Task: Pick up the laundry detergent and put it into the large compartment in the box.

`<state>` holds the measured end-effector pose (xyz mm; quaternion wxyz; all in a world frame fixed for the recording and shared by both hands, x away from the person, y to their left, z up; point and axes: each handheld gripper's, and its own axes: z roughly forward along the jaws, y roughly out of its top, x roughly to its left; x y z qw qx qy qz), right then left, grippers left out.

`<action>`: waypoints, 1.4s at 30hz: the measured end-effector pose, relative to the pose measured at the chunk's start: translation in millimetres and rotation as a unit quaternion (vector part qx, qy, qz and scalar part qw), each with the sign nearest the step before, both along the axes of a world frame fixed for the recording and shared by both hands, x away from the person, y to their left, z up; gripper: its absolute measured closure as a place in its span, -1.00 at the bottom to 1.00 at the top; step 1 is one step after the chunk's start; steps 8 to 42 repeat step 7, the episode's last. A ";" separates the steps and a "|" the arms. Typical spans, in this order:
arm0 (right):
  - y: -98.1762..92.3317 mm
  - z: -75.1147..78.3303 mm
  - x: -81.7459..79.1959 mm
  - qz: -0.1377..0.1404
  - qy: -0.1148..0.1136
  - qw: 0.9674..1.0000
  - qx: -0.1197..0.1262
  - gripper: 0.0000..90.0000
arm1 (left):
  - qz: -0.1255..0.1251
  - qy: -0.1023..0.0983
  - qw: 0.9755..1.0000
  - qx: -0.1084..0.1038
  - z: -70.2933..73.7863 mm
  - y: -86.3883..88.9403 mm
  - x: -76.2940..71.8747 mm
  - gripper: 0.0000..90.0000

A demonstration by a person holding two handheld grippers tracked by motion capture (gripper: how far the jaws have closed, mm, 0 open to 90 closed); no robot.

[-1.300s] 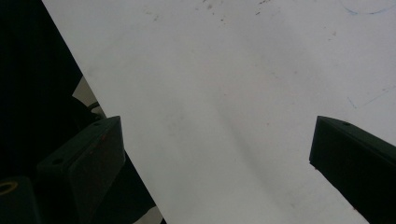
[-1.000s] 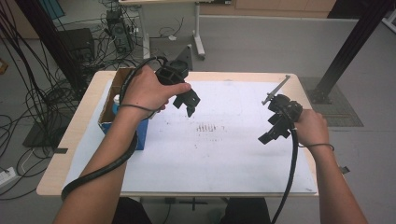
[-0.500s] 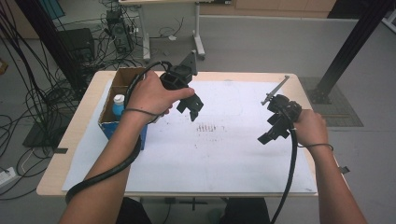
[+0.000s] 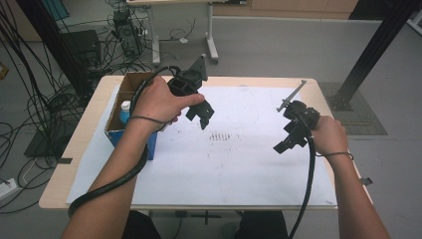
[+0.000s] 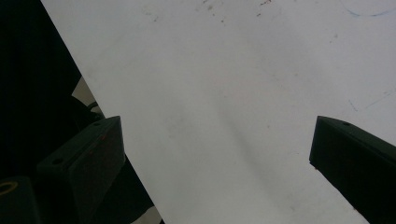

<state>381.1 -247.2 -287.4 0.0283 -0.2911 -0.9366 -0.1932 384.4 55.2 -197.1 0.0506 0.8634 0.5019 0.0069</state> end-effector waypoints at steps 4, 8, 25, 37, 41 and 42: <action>0.0 3.0 -2.8 -0.004 -0.002 1.000 -0.001 -0.93 | -0.002 0.004 1.000 0.001 -2.0 1.1 -0.7 -0.89; -0.8 5.5 -6.5 -0.009 -0.008 1.000 0.002 -0.93 | -0.003 0.004 1.000 -0.002 -2.6 1.7 -1.3 -0.89; -0.8 5.5 -6.5 -0.009 -0.008 1.000 0.002 -0.93 | -0.003 0.004 1.000 -0.002 -2.6 1.7 -1.3 -0.89; -0.8 5.5 -6.5 -0.009 -0.008 1.000 0.002 -0.93 | -0.003 0.004 1.000 -0.002 -2.6 1.7 -1.3 -0.89; -0.8 5.5 -6.5 -0.009 -0.008 1.000 0.002 -0.93 | -0.003 0.004 1.000 -0.002 -2.6 1.7 -1.3 -0.89; -0.8 5.5 -6.5 -0.009 -0.008 1.000 0.002 -0.93 | -0.003 0.004 1.000 -0.002 -2.6 1.7 -1.3 -0.89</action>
